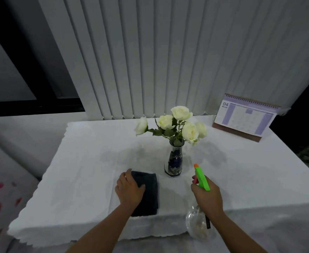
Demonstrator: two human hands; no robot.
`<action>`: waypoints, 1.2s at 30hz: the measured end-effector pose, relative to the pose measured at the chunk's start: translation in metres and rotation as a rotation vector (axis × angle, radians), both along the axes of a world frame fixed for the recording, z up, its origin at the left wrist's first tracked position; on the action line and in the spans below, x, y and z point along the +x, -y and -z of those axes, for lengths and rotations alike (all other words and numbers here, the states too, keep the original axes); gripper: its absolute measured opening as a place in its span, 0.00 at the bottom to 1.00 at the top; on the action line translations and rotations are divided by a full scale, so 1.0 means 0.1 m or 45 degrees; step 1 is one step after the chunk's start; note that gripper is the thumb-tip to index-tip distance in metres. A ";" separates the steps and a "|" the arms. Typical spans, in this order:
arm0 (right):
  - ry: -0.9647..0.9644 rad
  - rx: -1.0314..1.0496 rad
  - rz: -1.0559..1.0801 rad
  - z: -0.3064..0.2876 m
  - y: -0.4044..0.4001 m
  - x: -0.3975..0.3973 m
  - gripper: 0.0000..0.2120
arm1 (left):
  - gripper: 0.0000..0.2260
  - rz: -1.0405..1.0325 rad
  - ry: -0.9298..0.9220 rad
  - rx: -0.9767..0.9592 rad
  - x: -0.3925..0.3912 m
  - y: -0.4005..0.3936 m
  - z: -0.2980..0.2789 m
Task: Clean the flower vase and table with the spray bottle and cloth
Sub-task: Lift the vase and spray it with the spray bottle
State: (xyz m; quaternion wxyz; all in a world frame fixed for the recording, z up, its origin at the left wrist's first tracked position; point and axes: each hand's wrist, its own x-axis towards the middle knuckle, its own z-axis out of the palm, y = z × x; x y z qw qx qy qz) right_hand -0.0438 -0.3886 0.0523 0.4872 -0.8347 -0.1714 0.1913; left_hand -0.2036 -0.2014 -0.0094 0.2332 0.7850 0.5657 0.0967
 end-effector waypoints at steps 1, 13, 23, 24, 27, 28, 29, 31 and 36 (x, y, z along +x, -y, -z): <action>-0.009 -0.004 0.000 0.00 -0.01 -0.01 0.06 | 0.33 0.045 0.105 -0.002 0.12 0.01 -0.10; -0.023 -0.108 -0.127 -0.05 0.15 0.19 0.10 | 0.31 0.264 0.261 0.041 1.33 -0.10 -0.81; 0.067 -0.098 -0.256 -0.16 0.10 0.42 0.07 | 0.27 0.228 0.271 0.065 1.49 -0.12 -0.98; 0.075 -0.092 -0.264 -0.17 0.08 0.43 0.07 | 0.27 0.222 0.277 0.051 1.48 -0.14 -1.02; 0.094 -0.103 -0.300 -0.19 0.04 0.46 0.05 | 0.26 0.213 0.328 -0.007 1.47 -0.22 -1.15; 0.104 -0.107 -0.320 -0.19 0.03 0.47 0.04 | 0.27 0.210 0.354 -0.020 1.46 -0.26 -1.22; 0.123 -0.110 -0.347 -0.20 0.01 0.48 0.03 | 0.29 0.205 0.384 -0.038 1.44 -0.29 -1.30; 0.168 -0.105 -0.392 -0.24 -0.05 0.48 0.03 | 0.33 0.203 0.434 -0.099 1.42 -0.37 -1.48; 0.236 -0.014 -0.437 -0.46 -0.38 0.44 0.02 | 0.33 0.248 0.611 -0.282 1.29 -0.59 -1.87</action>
